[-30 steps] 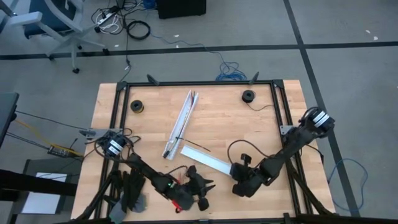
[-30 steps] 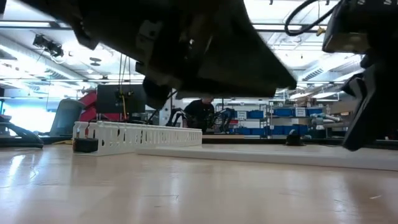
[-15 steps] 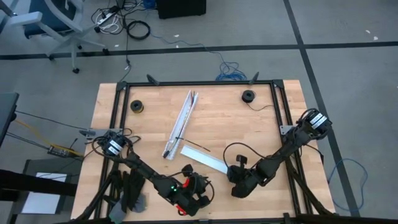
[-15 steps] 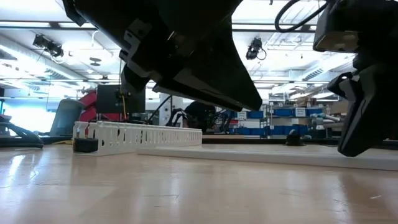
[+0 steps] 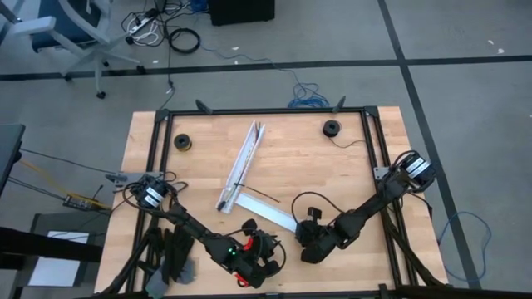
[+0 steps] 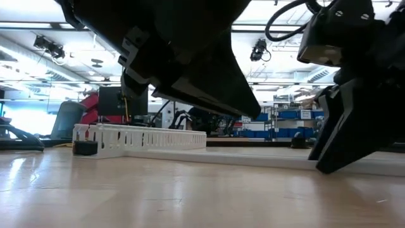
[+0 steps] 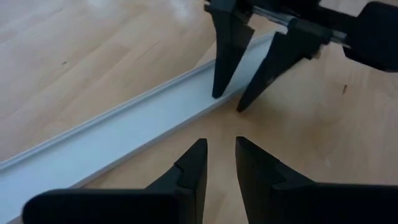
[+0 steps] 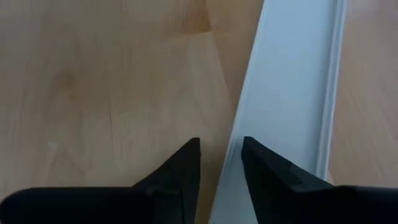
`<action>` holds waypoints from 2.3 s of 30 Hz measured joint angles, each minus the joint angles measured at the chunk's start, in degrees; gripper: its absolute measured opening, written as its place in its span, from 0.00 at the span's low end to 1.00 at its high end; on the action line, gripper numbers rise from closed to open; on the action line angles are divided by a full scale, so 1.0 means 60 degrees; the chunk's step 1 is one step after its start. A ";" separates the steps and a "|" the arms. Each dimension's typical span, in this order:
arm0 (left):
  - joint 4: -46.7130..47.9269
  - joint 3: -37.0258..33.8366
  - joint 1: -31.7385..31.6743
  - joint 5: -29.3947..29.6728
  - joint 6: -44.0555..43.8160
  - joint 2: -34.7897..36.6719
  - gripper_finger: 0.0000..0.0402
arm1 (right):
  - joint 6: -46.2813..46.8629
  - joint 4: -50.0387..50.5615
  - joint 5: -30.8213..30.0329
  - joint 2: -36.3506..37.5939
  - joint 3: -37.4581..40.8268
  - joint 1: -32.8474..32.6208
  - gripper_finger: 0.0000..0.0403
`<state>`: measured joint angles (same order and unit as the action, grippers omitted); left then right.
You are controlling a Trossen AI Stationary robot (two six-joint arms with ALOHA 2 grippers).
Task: Ziptie cables
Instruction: Close the white cable duct
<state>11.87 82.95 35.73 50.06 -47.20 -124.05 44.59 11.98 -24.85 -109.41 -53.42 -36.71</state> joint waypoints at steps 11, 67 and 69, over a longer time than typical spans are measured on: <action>-0.0007 -0.0134 0.0020 0.0022 -0.0524 -0.0007 0.14 | 0.0394 -0.0189 -0.1179 0.0090 0.0127 -0.0021 0.01; -0.3222 -0.1889 -0.0539 -0.1425 -0.0363 -0.0007 0.13 | 0.2445 0.0721 -0.3217 0.2321 0.1121 -0.0548 0.00; -0.3196 -0.1889 -0.0698 -0.1629 -0.0387 -0.0007 0.12 | 0.2618 0.0690 -0.2548 0.2321 0.1410 -0.0148 0.00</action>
<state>-7.30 71.61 31.54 40.28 -49.52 -124.09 60.29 16.12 -40.14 -95.48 -44.95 -37.60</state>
